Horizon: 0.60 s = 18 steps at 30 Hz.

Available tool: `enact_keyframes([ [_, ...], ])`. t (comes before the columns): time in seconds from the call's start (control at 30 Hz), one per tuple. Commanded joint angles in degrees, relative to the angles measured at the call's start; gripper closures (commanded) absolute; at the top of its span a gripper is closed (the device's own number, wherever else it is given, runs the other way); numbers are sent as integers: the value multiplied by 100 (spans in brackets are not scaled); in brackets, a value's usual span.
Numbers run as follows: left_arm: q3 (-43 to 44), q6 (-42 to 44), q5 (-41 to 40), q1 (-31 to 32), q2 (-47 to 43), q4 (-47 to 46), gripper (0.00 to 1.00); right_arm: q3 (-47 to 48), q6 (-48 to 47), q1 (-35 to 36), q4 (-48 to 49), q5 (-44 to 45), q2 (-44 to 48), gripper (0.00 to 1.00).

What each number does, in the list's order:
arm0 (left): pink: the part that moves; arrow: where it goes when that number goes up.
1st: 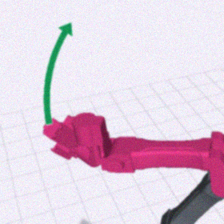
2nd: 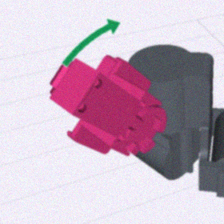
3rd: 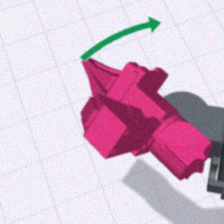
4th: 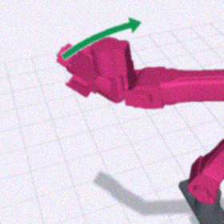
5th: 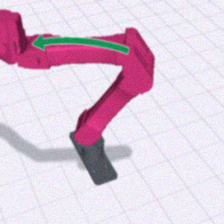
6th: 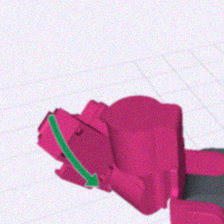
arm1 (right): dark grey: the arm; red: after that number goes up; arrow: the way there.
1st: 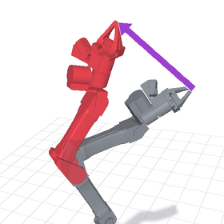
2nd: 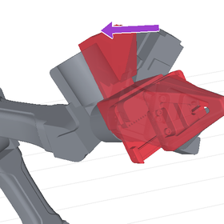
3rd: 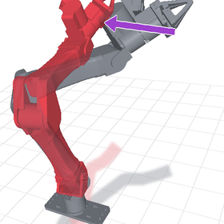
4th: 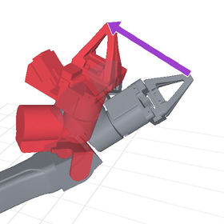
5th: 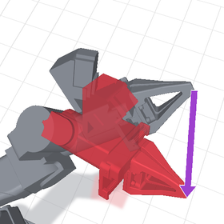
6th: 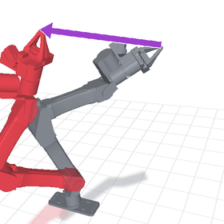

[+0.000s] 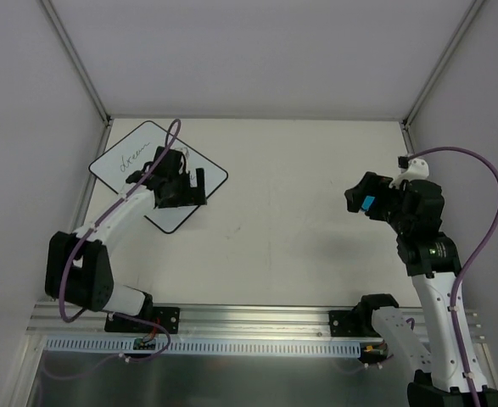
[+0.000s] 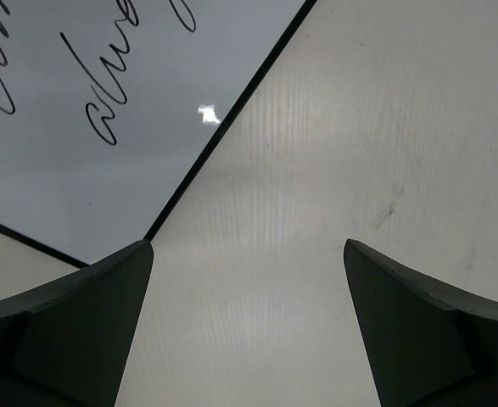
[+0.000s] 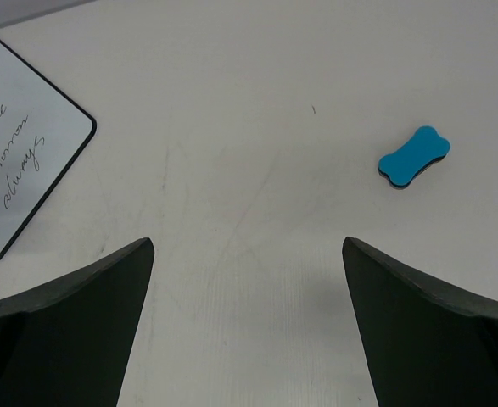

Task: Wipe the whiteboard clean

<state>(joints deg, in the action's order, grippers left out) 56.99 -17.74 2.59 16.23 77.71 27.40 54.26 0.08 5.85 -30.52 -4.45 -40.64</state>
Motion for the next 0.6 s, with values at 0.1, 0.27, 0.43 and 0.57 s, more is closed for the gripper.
enact_keyframes([
  [0.1, 865, -116, -127, 29, 1307, -358, 7, -223, 247, 22, 152, -399, 4, 1],
  [0.27, 1174, -98, -163, 29, 2053, -419, 14, -372, 308, 22, 143, -557, 109, 1],
  [0.43, 1130, -239, -144, 169, 2362, -446, 21, -539, 405, 30, 152, -610, 206, 1],
  [0.57, 1068, -344, -224, 372, 2599, -472, 28, -557, 476, 22, 143, -636, 171, 1],
])
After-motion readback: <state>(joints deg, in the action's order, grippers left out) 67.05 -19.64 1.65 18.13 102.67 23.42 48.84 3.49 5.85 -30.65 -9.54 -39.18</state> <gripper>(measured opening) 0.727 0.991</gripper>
